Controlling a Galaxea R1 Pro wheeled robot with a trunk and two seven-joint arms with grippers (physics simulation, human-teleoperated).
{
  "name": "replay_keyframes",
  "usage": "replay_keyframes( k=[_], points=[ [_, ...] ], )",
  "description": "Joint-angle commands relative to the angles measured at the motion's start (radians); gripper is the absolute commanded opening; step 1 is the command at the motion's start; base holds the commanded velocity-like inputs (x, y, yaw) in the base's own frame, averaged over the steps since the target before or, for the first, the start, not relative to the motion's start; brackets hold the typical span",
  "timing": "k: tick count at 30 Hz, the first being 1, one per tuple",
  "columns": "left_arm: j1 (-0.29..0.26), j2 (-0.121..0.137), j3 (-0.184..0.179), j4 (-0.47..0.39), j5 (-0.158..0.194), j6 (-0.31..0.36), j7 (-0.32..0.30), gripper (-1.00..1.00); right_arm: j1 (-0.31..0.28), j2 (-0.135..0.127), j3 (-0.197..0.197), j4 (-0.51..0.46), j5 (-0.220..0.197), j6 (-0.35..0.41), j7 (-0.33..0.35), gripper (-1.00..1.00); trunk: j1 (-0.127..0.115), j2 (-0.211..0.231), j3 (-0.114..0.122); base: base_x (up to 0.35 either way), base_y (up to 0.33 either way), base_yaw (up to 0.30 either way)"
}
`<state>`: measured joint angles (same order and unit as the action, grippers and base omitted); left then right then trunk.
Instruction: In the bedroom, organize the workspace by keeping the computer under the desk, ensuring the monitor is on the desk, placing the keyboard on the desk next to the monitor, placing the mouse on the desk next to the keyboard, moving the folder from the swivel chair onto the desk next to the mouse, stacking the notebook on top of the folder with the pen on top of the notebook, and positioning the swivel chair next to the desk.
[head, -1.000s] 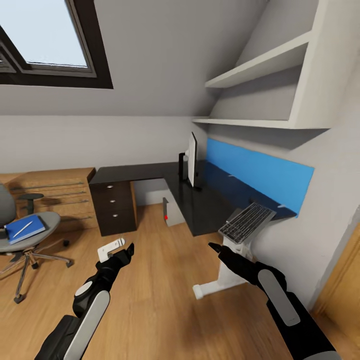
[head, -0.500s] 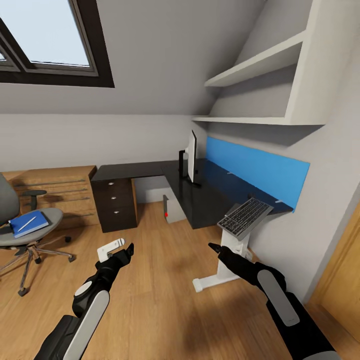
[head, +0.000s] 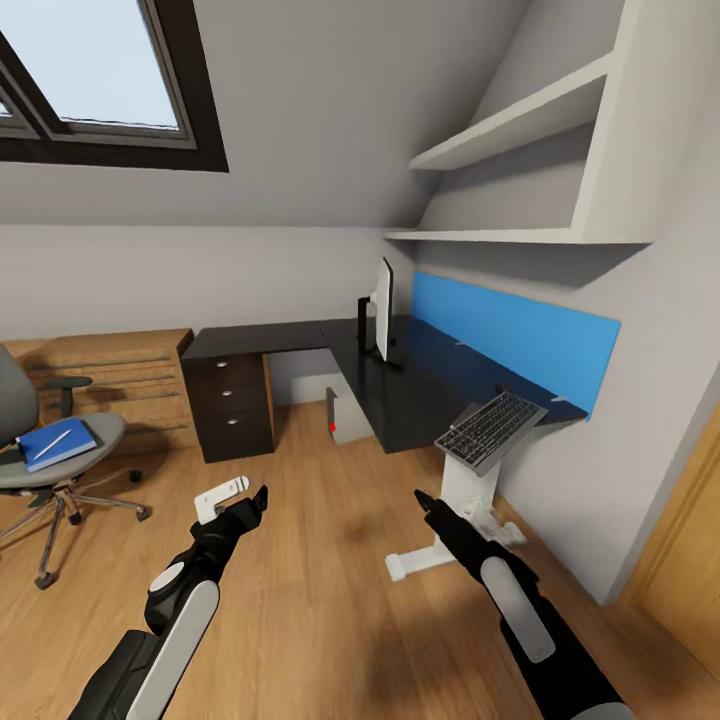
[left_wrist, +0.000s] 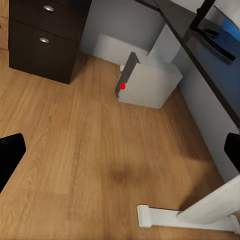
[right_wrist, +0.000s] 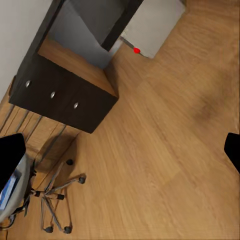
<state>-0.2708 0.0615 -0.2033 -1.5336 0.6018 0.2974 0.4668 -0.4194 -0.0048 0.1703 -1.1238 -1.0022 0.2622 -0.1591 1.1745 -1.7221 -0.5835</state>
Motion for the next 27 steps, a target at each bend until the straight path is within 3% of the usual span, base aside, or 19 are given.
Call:
replay_keyframes(
  k=[1,3,4,8,13,14,19,27],
  points=[
    [-0.001,0.001,-0.002,-0.002,0.007,0.002,0.009,1.00,-0.001,0.024,0.001,0.030,0.001,-0.059,-0.008,1.00,0.004,-0.008,-0.004,0.000,0.000,0.000],
    [-0.001,0.001,-0.002,-0.002,0.007,0.002,0.009,1.00,-0.001,0.044,0.001,0.060,0.005,-0.119,-0.008,1.00,0.012,-0.022,-0.011,0.000,0.000,0.000],
    [-0.001,0.001,-0.002,-0.002,0.007,0.002,0.009,1.00,-0.001,0.082,0.002,0.124,0.010,-0.241,-0.008,1.00,0.015,-0.029,-0.014,0.000,0.000,0.000],
    [-0.001,0.001,-0.002,-0.002,0.007,0.002,0.009,1.00,-0.002,0.122,0.003,0.209,0.013,-0.375,-0.008,1.00,0.031,-0.057,-0.026,0.000,0.000,0.000],
    [-0.001,0.001,-0.002,-0.002,0.007,0.002,0.010,1.00,-0.002,0.157,0.006,0.273,0.023,-0.482,-0.008,1.00,0.050,-0.092,-0.042,0.000,0.000,0.000],
    [-0.001,0.000,-0.003,-0.003,0.007,0.002,0.032,1.00,-0.002,0.169,0.008,0.295,0.041,-0.525,-0.009,1.00,0.054,-0.099,-0.045,0.000,0.000,0.000],
    [-0.001,0.000,-0.010,-0.019,0.008,0.002,0.071,1.00,-0.002,0.174,0.009,0.301,0.047,-0.587,-0.010,1.00,0.073,-0.134,-0.061,0.000,0.000,0.000],
    [-0.001,0.000,-0.026,-0.028,0.009,0.004,0.085,1.00,-0.003,0.179,0.009,0.303,0.047,-0.711,-0.012,1.00,0.104,-0.190,-0.086,0.000,0.000,0.000]
  ],
)
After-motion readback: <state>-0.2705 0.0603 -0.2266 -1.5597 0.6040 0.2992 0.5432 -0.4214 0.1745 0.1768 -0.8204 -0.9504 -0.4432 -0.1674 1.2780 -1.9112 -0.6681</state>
